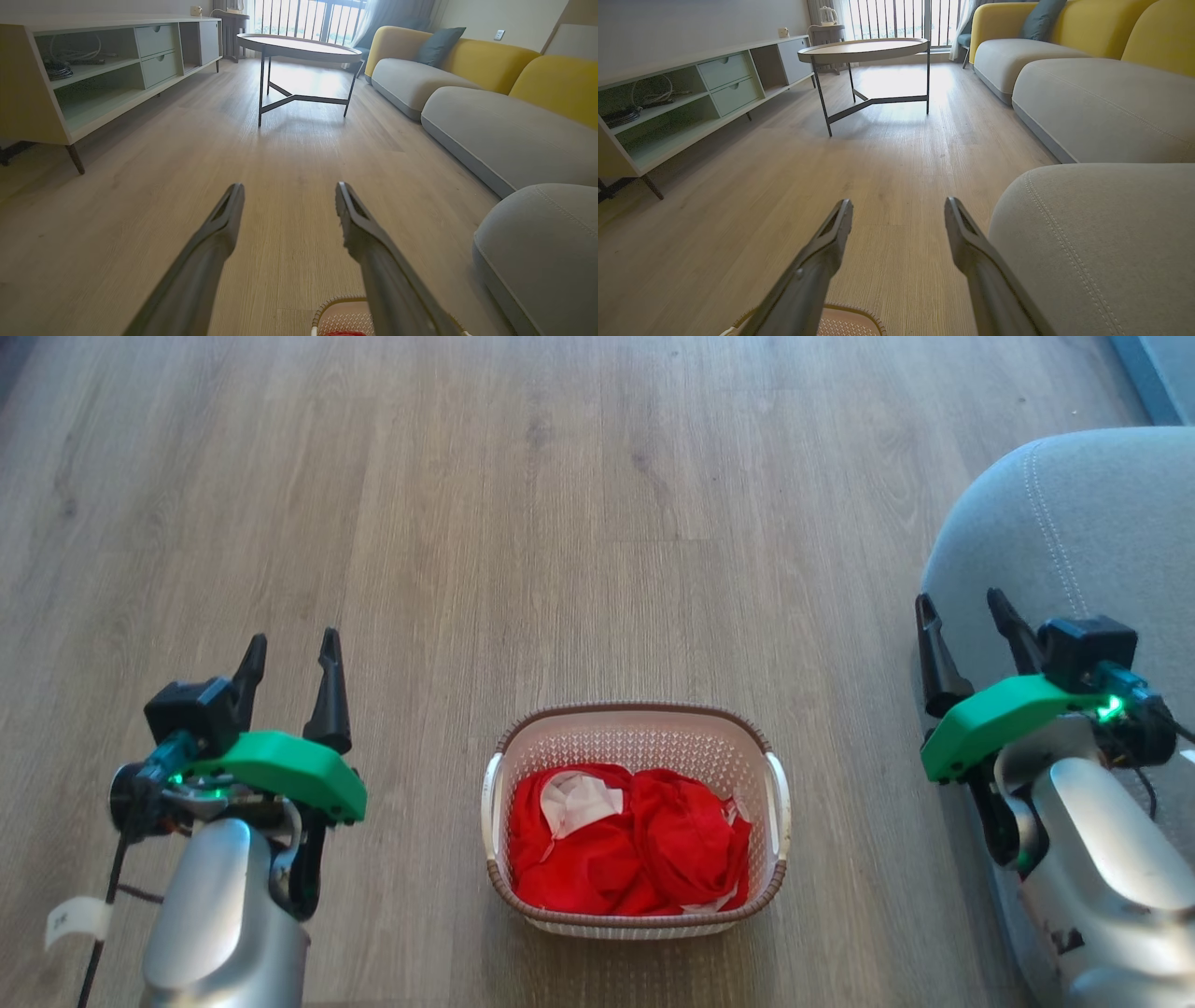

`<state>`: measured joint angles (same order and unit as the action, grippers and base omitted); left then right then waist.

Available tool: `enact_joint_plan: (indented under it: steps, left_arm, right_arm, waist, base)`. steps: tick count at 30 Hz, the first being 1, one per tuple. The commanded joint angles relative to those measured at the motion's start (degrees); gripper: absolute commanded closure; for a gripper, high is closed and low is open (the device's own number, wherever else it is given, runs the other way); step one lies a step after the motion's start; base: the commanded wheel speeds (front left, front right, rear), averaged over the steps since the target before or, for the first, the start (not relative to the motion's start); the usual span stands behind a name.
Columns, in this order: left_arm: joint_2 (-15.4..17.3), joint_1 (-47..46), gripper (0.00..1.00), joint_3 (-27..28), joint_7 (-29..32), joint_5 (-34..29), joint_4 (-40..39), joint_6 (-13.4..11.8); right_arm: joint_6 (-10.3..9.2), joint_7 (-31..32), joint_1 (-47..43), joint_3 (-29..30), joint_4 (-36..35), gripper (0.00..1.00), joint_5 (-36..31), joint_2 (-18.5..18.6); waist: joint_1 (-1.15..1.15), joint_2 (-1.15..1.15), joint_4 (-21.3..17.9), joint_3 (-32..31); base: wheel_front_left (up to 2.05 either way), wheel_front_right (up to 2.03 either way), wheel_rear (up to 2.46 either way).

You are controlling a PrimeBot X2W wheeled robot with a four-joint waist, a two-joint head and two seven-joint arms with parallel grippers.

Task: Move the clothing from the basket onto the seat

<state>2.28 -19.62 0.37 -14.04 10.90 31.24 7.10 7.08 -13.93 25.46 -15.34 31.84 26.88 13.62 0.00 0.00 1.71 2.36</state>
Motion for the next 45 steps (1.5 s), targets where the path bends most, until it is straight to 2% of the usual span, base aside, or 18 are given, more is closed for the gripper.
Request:
enact_joint_plan:
  steps: [1,28,37,45]
  left_arm:
    - [0.6,-3.5,0.00,1.3,-1.0,-1.3,-1.3,0.1]
    - [0.6,-3.3,0.00,1.1,-1.0,-1.1,-1.2,-0.1]
    - [0.6,-4.5,0.00,-0.8,-1.0,-1.4,-3.5,-1.0]
    - [0.6,-7.0,0.00,-5.3,-1.0,0.7,-4.9,-1.8]
  right_arm:
    - [0.41,-1.1,2.9,-1.0,-1.4,0.00,-1.2,1.1]
    - [0.41,-1.1,2.7,1.4,-2.3,0.00,-1.6,0.6]
    - [0.41,-1.1,4.5,2.7,-6.4,0.00,-3.0,0.3]
    - [0.41,-1.1,8.0,4.0,-11.1,0.00,-4.0,0.2]
  waist:
    - [0.00,0.00,0.0,0.0]
    - [0.00,0.00,-0.2,0.8]
    - [0.00,0.00,-1.2,7.1]
    - [0.00,0.00,-2.1,15.5]
  base:
    - [0.00,0.00,0.00]
    - [0.00,0.00,0.00]
    - [0.00,0.00,0.00]
    - [0.00,0.00,0.00]
